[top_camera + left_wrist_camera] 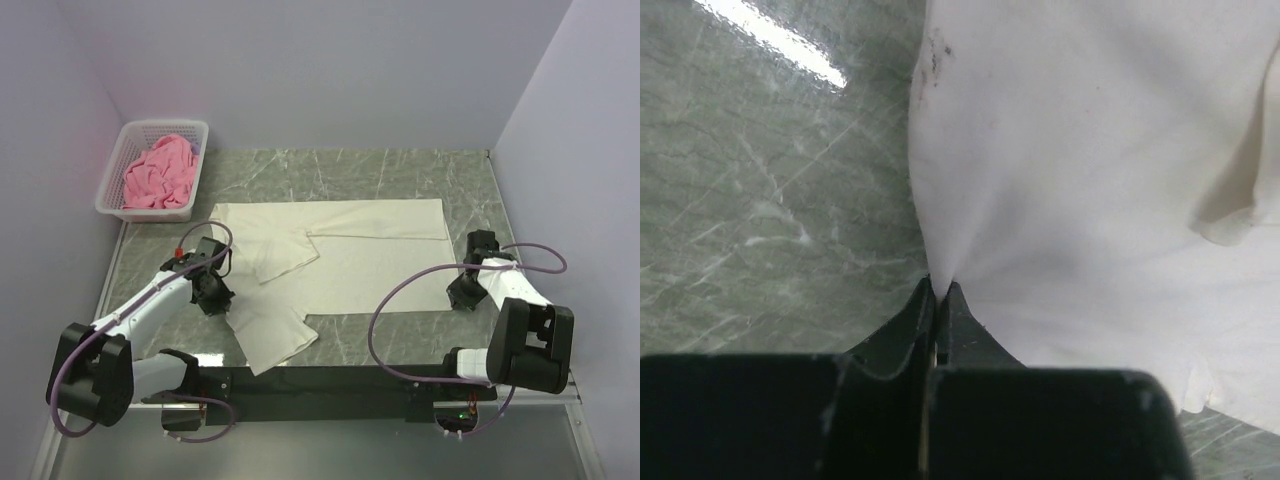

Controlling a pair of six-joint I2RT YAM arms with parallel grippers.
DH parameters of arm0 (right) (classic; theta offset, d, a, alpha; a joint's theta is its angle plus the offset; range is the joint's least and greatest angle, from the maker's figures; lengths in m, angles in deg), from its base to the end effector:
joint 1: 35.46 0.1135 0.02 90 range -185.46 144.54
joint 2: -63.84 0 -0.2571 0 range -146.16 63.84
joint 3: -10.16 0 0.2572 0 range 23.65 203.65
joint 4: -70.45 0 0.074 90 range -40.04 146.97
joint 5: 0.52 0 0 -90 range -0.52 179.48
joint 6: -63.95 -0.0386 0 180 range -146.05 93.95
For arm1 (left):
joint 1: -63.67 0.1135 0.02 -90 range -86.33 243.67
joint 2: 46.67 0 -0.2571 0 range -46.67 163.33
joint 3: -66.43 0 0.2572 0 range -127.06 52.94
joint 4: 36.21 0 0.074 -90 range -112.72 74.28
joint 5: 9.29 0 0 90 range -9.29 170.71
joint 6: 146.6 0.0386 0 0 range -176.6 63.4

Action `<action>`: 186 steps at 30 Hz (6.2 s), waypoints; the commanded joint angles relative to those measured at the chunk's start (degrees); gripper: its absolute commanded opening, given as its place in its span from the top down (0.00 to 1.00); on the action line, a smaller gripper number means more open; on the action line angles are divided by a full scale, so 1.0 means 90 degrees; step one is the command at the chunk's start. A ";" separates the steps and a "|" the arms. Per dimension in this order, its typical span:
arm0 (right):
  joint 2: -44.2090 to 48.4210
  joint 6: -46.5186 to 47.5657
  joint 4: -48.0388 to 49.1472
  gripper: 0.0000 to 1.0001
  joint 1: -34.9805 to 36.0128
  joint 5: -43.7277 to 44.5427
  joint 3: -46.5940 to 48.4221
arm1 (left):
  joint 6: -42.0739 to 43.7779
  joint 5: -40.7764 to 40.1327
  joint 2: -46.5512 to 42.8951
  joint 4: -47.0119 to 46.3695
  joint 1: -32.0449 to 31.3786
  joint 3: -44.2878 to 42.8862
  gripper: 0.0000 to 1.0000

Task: Fold and stack the t-shirts
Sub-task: Fold the tshirt

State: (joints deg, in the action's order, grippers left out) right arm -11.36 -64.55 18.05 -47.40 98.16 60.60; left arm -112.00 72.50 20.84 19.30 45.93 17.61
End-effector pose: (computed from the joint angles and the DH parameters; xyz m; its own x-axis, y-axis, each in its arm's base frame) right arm 0.2070 -0.0497 0.1450 -0.5988 0.7556 -0.2655 0.7796 0.6259 0.0232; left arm 0.1882 -0.0544 0.1607 -0.7382 -0.6192 -0.2677 -0.6042 0.7834 -0.1461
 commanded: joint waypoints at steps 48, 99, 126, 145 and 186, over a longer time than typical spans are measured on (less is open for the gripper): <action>-0.2992 0.1436 -0.1203 1.00 0.0341 0.0304 0.4517 | 0.1604 0.0463 0.1776 0.0487 0.1658 -0.2402 0.99; -0.2209 0.0089 0.2184 0.41 0.5826 -0.3221 0.2789 | 0.0462 0.1205 -0.0431 -0.0127 0.0019 -0.0049 0.14; -0.3578 0.0020 0.1863 0.85 0.6825 -0.2811 0.3560 | 0.0140 0.0941 0.0576 -0.0645 -0.0930 0.0020 0.99; -0.3744 -0.0155 0.1062 1.00 0.5840 -0.3591 0.5395 | 0.1106 -0.0016 0.1522 -0.0215 -0.0539 -0.3269 0.99; -0.5258 -0.0879 0.1843 0.93 0.4697 -0.4276 0.6158 | 0.2854 0.0131 0.4140 -0.3155 -0.0119 -0.4707 0.99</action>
State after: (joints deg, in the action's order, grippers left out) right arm -59.36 -72.68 33.15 -4.13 60.04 114.09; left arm -88.06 73.35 57.99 -5.86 44.89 -21.47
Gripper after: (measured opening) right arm 0.077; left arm 0.015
